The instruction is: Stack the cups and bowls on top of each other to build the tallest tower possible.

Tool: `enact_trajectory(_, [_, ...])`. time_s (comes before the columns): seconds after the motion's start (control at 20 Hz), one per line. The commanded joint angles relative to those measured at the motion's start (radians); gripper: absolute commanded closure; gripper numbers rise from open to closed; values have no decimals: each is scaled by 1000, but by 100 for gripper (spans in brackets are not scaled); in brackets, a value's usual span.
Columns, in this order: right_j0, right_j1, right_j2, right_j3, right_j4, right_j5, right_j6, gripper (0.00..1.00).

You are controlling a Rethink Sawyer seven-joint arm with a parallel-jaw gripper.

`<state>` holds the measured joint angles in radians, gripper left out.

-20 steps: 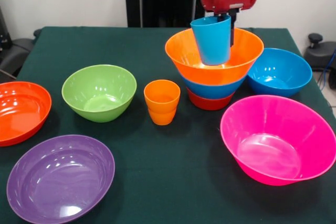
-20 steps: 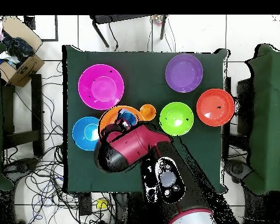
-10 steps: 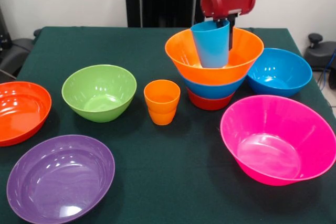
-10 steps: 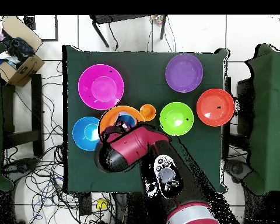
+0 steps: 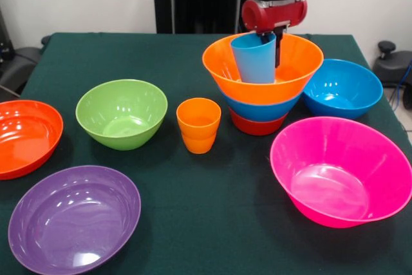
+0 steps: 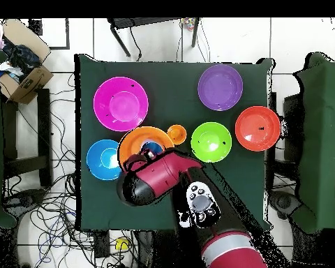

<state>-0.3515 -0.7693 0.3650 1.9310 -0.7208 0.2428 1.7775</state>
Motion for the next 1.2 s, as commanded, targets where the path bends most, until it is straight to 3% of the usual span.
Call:
enact_trajectory(0.05, [14,66,-29,-53,-15,148,-6,100])
enact_trajectory(0.3, [27,71,-45,-61,18,171,29,100])
enact_trajectory(0.35, [32,73,-54,-65,34,182,49,0])
enact_trajectory(0.55, [-31,5,63,-31,66,189,-51,0])
enact_trajectory(0.7, [-59,-53,102,14,94,231,-91,0])
enact_trajectory(1.2, [-105,-131,165,56,149,323,-142,0])
